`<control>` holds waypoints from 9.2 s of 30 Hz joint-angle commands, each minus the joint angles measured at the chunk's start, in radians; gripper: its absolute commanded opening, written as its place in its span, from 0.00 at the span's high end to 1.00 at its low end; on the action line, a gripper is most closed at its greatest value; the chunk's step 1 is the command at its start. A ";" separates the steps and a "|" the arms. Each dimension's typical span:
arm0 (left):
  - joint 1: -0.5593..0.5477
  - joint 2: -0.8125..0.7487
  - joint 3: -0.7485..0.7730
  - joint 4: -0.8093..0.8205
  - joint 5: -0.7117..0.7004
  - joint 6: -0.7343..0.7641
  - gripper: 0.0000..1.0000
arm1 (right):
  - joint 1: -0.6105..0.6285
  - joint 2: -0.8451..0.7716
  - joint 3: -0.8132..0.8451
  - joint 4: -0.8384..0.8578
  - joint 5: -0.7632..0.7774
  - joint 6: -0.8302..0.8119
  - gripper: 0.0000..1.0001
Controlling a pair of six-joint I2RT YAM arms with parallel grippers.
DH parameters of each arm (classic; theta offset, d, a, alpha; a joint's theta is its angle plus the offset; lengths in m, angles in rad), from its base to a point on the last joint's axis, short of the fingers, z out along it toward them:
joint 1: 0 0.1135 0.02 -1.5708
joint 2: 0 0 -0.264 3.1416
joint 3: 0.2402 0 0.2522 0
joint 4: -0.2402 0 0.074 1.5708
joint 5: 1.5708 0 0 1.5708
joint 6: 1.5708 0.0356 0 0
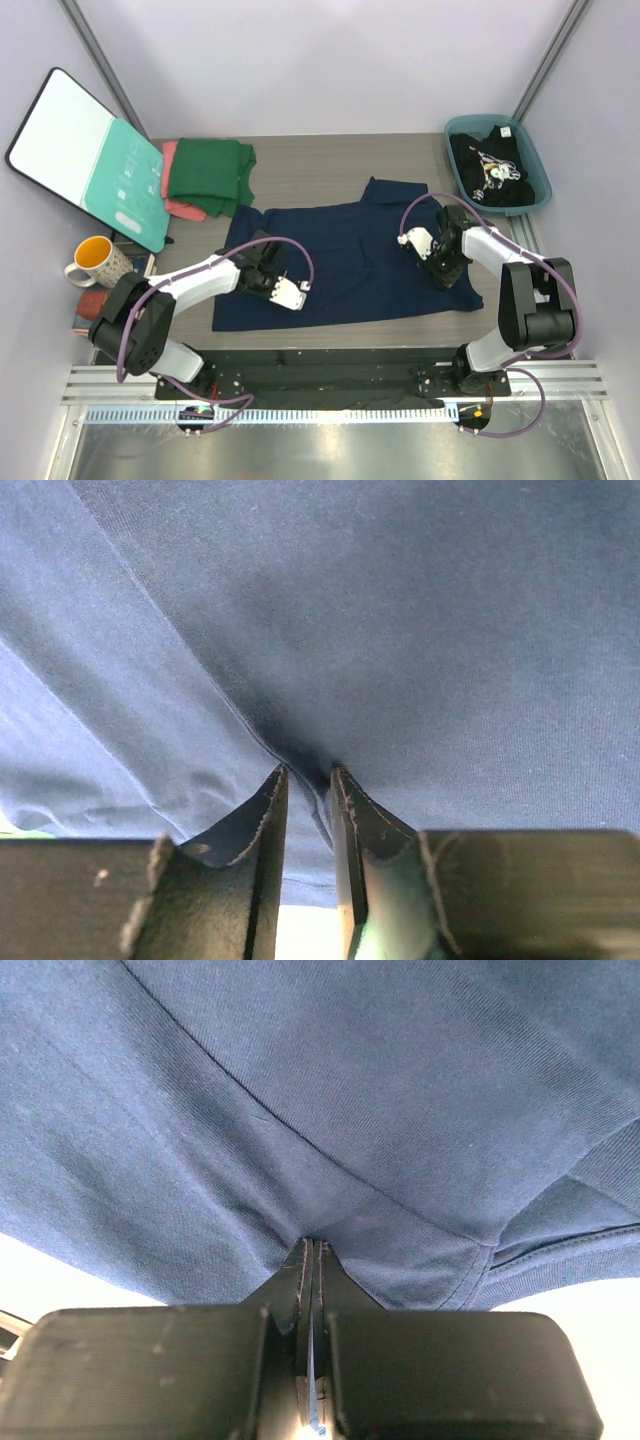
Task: Fold and stack the t-shirts
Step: Fold the flattened tshirt in 1/3 of the way, then grap the side of the flattened tshirt furthest away from the robot with both arms, then fold the other side of the tshirt into a rectangle
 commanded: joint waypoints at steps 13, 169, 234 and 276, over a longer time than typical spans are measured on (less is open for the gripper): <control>0.007 -0.086 0.096 -0.245 0.086 -0.061 0.56 | -0.005 -0.072 0.209 -0.104 -0.121 0.040 0.45; 0.381 0.555 0.974 -0.338 -0.041 0.034 1.00 | -0.082 0.686 1.377 -0.005 -0.244 0.465 0.99; 0.384 0.173 0.493 -0.441 -0.026 0.068 1.00 | -0.024 0.160 0.733 -0.614 -0.156 -0.350 0.99; 0.411 0.069 0.357 -0.483 0.066 0.160 0.99 | 0.055 0.072 0.424 -0.607 -0.046 -0.540 0.99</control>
